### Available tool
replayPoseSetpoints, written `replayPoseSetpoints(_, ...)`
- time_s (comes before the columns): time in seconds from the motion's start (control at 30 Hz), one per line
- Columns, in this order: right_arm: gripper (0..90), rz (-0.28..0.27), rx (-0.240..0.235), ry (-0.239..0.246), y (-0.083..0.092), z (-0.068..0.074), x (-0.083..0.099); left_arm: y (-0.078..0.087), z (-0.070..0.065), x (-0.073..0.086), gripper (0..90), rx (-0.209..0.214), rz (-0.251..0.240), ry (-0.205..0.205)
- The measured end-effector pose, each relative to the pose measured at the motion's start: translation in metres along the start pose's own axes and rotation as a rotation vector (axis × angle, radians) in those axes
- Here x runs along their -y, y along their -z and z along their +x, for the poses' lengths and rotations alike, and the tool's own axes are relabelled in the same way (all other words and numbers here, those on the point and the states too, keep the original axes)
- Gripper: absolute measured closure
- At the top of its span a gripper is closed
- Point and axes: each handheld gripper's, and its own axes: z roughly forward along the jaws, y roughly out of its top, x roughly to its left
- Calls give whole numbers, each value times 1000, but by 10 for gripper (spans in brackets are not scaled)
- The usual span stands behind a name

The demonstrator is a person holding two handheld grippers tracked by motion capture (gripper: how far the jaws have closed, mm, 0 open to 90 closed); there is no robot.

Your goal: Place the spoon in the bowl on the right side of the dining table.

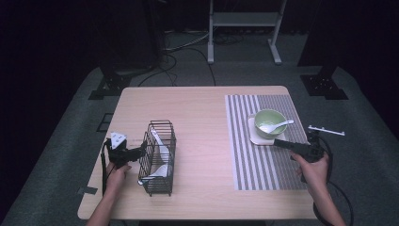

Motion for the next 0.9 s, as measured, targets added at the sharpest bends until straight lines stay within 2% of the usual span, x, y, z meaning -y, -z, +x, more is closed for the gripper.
replayPoseSetpoints(0.33,398,30,-27,27,-4,10,10,0,0,0,16,-2,2,-4)
replayPoseSetpoints(0.5,393,44,-26,42,-6,14,15,0,0,0,16,-2,2,-5)
replayPoseSetpoints(0.9,391,59,-54,61,-11,22,27,0,0,0,16,-1,3,-7)
